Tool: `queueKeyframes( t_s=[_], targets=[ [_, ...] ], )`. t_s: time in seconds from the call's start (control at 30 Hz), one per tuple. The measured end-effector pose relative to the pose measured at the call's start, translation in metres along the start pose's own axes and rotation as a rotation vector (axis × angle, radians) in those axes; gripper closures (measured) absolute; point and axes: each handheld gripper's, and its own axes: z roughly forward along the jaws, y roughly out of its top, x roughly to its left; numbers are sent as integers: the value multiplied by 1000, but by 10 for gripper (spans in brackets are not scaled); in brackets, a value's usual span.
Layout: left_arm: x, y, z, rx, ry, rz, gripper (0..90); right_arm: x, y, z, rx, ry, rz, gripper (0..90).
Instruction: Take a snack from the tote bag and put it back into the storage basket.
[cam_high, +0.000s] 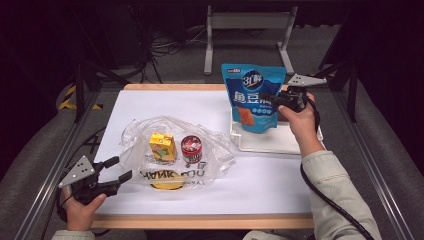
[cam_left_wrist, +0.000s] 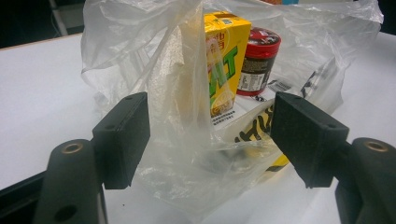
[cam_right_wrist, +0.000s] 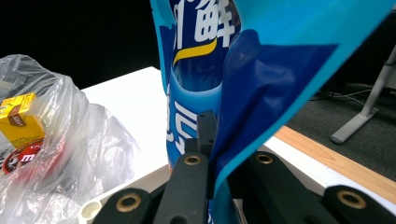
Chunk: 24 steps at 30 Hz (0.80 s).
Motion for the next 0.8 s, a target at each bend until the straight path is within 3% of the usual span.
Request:
queueKeyframes(
  t_s=[0.8],
  targets=[
    [0, 0, 0, 0, -1, 1, 293, -14, -5, 2, 25, 1, -82, 869]
  ],
)
